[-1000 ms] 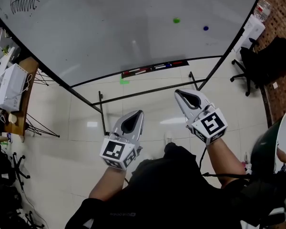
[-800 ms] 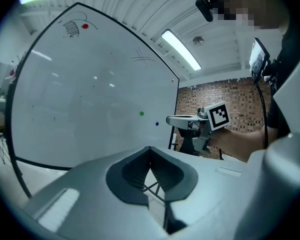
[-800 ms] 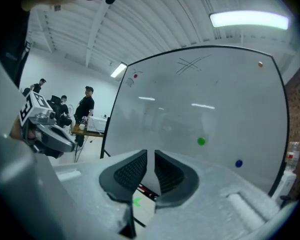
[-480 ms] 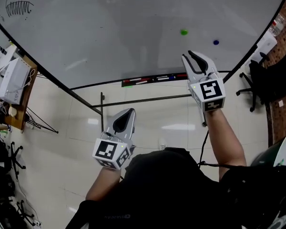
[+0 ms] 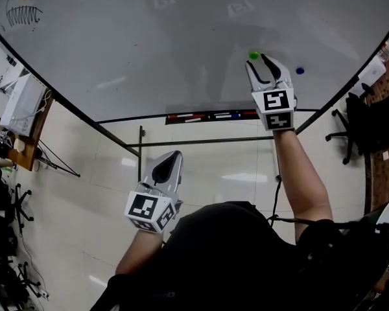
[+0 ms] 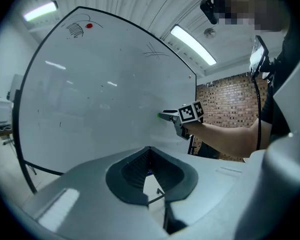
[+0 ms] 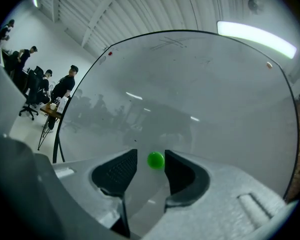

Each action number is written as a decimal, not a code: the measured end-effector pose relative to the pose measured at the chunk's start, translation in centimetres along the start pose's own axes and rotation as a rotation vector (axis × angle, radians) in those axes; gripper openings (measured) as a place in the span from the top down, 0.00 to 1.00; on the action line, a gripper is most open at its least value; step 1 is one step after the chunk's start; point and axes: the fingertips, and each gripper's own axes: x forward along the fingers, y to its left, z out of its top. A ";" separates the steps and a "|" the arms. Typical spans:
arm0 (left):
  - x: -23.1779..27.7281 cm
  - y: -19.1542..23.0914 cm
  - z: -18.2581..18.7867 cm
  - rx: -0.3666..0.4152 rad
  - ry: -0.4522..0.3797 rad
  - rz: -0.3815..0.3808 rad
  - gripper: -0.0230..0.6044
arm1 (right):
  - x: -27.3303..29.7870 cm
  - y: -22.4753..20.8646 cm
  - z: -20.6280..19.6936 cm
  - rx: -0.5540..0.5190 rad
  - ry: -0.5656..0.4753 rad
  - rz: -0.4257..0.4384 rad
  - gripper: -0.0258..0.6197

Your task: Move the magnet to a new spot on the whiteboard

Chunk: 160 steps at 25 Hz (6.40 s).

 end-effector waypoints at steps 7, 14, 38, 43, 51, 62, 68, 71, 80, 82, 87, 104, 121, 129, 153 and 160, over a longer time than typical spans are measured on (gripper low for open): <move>0.2 0.9 -0.5 -0.014 0.016 0.037 0.94 | 1.8 -0.3 -0.7 0.014 0.020 -0.014 0.72; 0.3 0.8 -0.7 -0.021 0.015 0.038 0.94 | 2.2 -0.6 -0.7 -0.009 0.002 -0.069 0.76; -4.5 3.3 -0.2 -0.025 -0.017 0.070 0.94 | 1.5 0.7 0.6 0.104 0.039 -0.039 0.80; -6.1 3.8 0.0 -0.021 -0.027 0.071 0.94 | -0.6 2.6 1.9 0.160 0.011 0.011 0.80; -8.9 4.1 0.8 -0.013 -0.053 0.070 0.94 | -8.7 9.7 3.4 0.296 -0.053 0.241 0.80; -13.2 3.0 1.6 -0.014 -0.080 -0.017 0.94 | -24.0 21.8 4.4 0.460 -0.066 0.411 0.80; -14.2 1.6 0.8 -0.019 -0.081 -0.080 0.94 | -28.3 25.2 3.3 0.506 -0.018 0.399 0.80; -14.4 0.7 1.1 -0.012 -0.092 -0.092 0.94 | -29.4 26.1 3.3 0.486 -0.003 0.410 0.80; -14.9 -1.7 2.1 -0.018 -0.134 -0.040 0.94 | -31.7 24.6 4.7 0.427 -0.029 0.446 0.80; -14.8 -2.8 1.9 -0.022 -0.132 -0.038 0.94 | -32.4 23.7 4.9 0.421 -0.047 0.445 0.80; -15.5 -5.0 1.3 -0.004 -0.131 -0.011 0.94 | -34.1 22.5 4.0 0.424 -0.051 0.457 0.80; -18.3 -10.1 0.2 -0.008 -0.138 0.104 0.94 | -38.1 21.4 2.3 0.420 -0.068 0.575 0.80; -28.8 -8.1 -4.2 -0.023 -0.106 0.313 0.94 | -39.7 31.5 4.5 0.390 -0.118 0.831 0.80; -35.5 1.2 -4.8 -0.049 -0.090 0.290 0.94 | -36.3 41.5 8.5 0.387 -0.085 0.785 0.80; -41.1 27.6 -1.3 -0.043 -0.068 0.147 0.94 | -19.9 59.9 18.9 0.368 -0.057 0.592 0.80; -35.2 34.7 2.0 0.001 -0.055 0.134 0.94 | -9.3 58.2 18.6 0.397 -0.060 0.511 0.80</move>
